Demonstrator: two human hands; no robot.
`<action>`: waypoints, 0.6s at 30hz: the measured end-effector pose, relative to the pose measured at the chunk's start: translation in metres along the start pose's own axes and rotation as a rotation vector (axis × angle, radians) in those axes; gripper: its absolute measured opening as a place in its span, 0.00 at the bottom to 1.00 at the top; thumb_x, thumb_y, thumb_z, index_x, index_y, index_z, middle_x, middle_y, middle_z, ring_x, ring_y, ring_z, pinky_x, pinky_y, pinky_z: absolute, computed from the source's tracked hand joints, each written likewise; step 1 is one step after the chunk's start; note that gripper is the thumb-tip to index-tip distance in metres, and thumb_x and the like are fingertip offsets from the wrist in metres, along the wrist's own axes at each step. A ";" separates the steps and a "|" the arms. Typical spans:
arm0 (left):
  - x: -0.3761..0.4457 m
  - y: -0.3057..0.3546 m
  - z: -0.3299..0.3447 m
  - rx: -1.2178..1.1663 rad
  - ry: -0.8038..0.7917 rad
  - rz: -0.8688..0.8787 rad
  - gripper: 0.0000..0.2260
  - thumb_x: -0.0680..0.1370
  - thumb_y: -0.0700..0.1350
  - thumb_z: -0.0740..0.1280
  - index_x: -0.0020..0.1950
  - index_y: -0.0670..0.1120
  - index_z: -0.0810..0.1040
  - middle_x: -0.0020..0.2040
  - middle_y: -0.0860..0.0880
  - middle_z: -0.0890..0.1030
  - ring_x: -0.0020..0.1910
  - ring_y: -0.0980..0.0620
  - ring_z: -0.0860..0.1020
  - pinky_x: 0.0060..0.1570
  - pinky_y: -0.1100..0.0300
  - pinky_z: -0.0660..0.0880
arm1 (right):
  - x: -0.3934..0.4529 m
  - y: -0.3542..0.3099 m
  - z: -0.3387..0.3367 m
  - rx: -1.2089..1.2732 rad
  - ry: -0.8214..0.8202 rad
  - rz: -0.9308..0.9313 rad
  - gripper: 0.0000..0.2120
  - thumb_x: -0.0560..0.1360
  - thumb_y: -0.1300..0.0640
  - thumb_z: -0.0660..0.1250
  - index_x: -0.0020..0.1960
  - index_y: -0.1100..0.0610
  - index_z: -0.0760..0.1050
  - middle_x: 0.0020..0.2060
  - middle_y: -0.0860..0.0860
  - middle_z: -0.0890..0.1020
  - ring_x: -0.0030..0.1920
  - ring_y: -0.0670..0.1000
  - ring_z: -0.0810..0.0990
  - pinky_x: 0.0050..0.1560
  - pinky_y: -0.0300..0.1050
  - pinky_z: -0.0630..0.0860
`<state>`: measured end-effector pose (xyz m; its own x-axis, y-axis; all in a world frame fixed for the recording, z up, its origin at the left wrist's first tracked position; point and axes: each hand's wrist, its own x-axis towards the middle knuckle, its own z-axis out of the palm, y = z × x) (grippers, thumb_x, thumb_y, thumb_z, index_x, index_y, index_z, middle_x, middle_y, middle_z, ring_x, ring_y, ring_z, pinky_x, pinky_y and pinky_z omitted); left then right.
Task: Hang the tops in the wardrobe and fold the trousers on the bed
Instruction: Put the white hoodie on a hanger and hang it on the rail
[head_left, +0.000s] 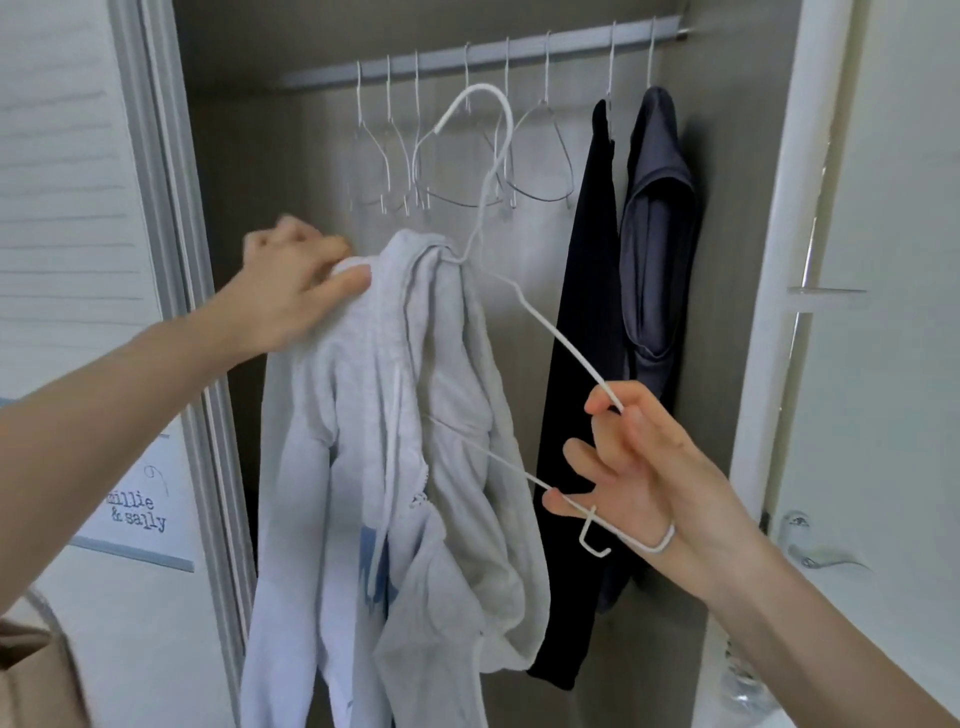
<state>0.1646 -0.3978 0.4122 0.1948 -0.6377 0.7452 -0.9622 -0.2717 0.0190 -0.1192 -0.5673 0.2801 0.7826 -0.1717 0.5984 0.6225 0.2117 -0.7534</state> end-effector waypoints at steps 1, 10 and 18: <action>0.000 0.002 0.003 0.003 -0.020 0.019 0.22 0.81 0.62 0.53 0.43 0.45 0.73 0.40 0.47 0.75 0.42 0.51 0.70 0.51 0.50 0.68 | -0.001 -0.001 -0.001 -0.003 0.004 0.011 0.13 0.75 0.50 0.69 0.54 0.57 0.73 0.29 0.47 0.66 0.32 0.48 0.66 0.43 0.56 0.74; -0.006 0.032 0.023 -0.157 0.055 0.086 0.22 0.82 0.55 0.57 0.40 0.38 0.70 0.34 0.45 0.71 0.35 0.49 0.70 0.44 0.55 0.59 | -0.001 0.006 -0.012 -0.319 0.233 0.122 0.12 0.76 0.48 0.67 0.55 0.54 0.74 0.32 0.51 0.72 0.35 0.50 0.74 0.56 0.69 0.74; -0.017 0.023 0.031 -0.386 0.138 -0.123 0.10 0.80 0.48 0.65 0.39 0.51 0.74 0.35 0.55 0.75 0.38 0.56 0.71 0.59 0.40 0.67 | -0.012 0.038 0.020 -1.333 0.558 -0.372 0.07 0.76 0.50 0.62 0.53 0.43 0.69 0.44 0.41 0.75 0.47 0.43 0.76 0.46 0.29 0.69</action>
<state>0.1453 -0.4155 0.3792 0.3107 -0.5081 0.8033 -0.9390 -0.0332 0.3422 -0.1051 -0.5379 0.2500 0.2902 -0.4190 0.8604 0.0799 -0.8853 -0.4581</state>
